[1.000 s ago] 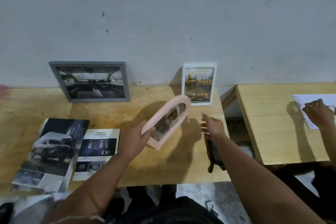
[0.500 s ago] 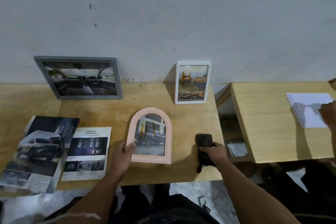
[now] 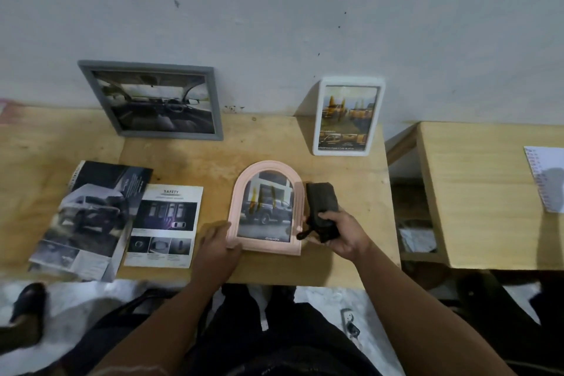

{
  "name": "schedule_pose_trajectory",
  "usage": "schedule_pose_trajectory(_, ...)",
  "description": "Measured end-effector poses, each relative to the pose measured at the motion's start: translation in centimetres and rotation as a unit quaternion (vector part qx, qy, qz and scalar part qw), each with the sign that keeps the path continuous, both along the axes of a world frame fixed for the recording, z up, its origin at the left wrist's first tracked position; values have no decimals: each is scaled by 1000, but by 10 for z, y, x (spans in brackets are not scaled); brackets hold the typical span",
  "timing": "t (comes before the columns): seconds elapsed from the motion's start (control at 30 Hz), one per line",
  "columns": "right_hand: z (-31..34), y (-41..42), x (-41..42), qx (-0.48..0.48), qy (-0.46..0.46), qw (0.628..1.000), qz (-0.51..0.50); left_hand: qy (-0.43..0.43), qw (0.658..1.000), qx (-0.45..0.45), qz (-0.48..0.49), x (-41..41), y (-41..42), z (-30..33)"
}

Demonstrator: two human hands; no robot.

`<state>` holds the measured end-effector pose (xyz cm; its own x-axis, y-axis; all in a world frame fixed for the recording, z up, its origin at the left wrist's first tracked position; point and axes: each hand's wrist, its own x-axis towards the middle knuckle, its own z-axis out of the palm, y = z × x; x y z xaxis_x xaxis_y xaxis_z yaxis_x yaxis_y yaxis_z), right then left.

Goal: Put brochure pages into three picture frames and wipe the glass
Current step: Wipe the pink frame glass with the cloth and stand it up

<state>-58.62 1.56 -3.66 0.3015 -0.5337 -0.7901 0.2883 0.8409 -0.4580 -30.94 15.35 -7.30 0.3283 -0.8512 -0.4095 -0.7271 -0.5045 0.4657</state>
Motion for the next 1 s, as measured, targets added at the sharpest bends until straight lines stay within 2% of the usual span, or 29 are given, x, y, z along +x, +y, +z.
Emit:
schedule_pose_trajectory(0.13, -2, 5, 29, -29, 39, 998, 42, -46, 995, -32, -77, 18, -5, -12)
schedule_pose_trajectory(0.3, -16, -5, 63, -120, 165, 973, 104, -72, 969, 71, -225, 44, -25, -15)
schedule_pose_trajectory(0.4, -11, -21, 85, -176, 239, 949, 109, -75, 971, 69, -216, 30, -35, -17)
schedule_pose_trajectory(0.5, -10, -35, 105, -246, 316, 904, 151, -63, 980, 59, -180, 23, -36, -20)
schedule_pose_trajectory(0.63, -5, -52, 125, -297, 348, 864, 212, -101, 974, 0, -204, 28, -32, -28)
schedule_pose_trajectory(0.73, -6, -62, 132, -344, 388, 806, 287, -141, 958, -66, -241, 43, -37, -36)
schedule_pose_trajectory(0.8, -13, -65, 132, -386, 425, 741, 347, -133, 950, -92, -268, 56, -45, -40)
schedule_pose_trajectory(0.9, -23, -64, 135, -460, 465, 633, 414, -125, 935, -40, -331, 77, -62, -43)
schedule_pose_trajectory(1.0, -36, -56, 145, -480, 475, 580, 455, -134, 917, -20, -376, 81, -72, -48)
